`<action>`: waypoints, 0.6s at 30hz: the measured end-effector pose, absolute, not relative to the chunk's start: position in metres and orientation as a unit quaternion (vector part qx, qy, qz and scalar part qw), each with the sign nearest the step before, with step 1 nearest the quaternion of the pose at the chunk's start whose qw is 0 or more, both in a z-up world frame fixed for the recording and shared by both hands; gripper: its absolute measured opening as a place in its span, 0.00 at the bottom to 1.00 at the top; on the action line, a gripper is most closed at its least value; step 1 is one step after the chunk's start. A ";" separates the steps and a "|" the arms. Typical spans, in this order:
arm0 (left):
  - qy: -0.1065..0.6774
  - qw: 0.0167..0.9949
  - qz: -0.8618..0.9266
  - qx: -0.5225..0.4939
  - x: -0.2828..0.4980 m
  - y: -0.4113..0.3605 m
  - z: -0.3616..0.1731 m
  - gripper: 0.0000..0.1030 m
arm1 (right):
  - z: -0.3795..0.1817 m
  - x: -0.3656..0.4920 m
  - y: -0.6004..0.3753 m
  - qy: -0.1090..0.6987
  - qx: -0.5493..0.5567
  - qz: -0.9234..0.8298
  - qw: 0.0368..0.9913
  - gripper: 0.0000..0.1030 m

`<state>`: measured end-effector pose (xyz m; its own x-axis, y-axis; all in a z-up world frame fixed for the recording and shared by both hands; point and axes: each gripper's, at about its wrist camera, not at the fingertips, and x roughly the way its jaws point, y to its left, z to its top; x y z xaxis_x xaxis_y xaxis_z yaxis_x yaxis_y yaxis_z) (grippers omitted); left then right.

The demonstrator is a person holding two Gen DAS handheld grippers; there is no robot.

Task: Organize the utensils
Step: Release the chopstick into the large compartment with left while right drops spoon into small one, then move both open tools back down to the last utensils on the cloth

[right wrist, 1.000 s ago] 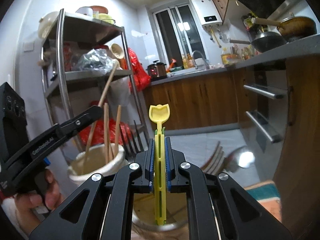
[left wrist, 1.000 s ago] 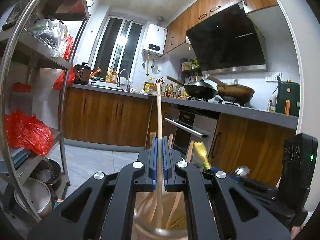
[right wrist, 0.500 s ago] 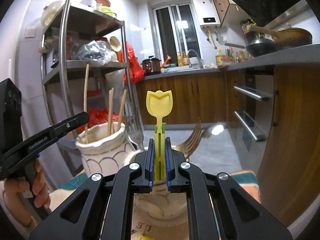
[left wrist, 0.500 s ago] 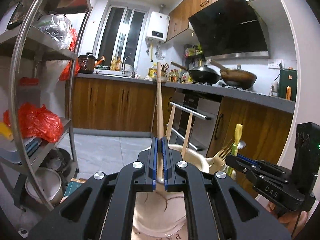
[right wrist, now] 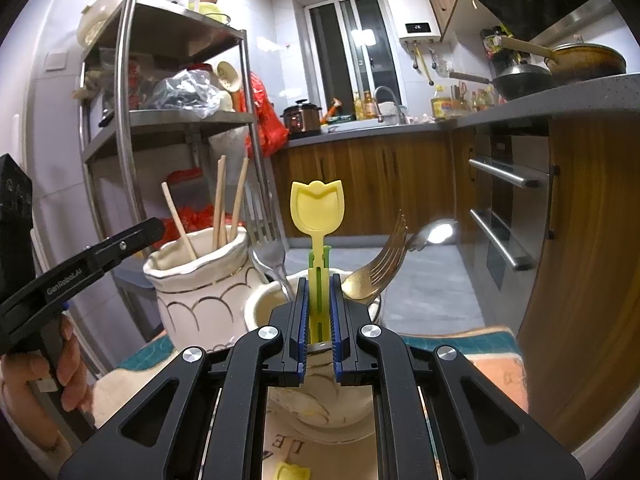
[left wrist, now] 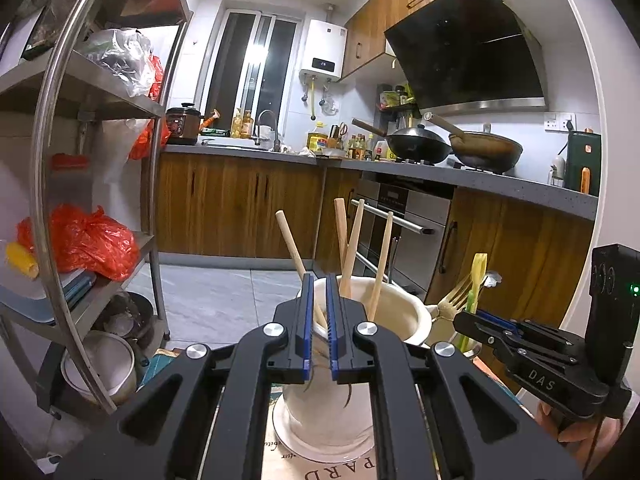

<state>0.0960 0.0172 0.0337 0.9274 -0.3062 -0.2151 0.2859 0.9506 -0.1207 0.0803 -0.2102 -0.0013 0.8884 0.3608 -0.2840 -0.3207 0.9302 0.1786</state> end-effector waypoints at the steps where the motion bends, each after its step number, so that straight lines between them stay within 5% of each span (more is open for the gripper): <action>1: 0.115 0.981 -0.151 -0.044 0.096 0.017 0.034 0.14 | -0.001 0.080 -0.210 0.157 0.064 0.177 0.969 0.19; 3: 0.111 0.982 -0.148 -0.046 0.093 0.018 0.034 0.27 | -0.001 0.079 -0.210 0.155 0.065 0.179 0.969 0.21; 7: 0.107 0.983 -0.145 -0.045 0.088 0.021 0.035 0.30 | 0.001 0.076 -0.211 0.152 0.069 0.179 0.970 0.27; 11: 0.104 0.983 -0.141 -0.045 0.082 0.024 0.033 0.44 | 0.006 0.068 -0.214 0.142 0.070 0.175 0.972 0.35; 16: 0.102 0.985 -0.131 -0.048 0.074 0.027 0.031 0.72 | 0.012 0.055 -0.225 0.125 0.084 0.171 0.974 0.77; 18: 0.100 0.986 -0.125 -0.052 0.070 0.029 0.030 0.91 | 0.013 0.049 -0.230 0.119 0.089 0.164 0.975 0.89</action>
<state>0.0702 0.0290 0.0303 0.9486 -0.2577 -0.1838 0.2369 0.9631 -0.1274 0.0486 -0.2302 0.0133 0.9180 0.3406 -0.2031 -0.2980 0.9305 0.2131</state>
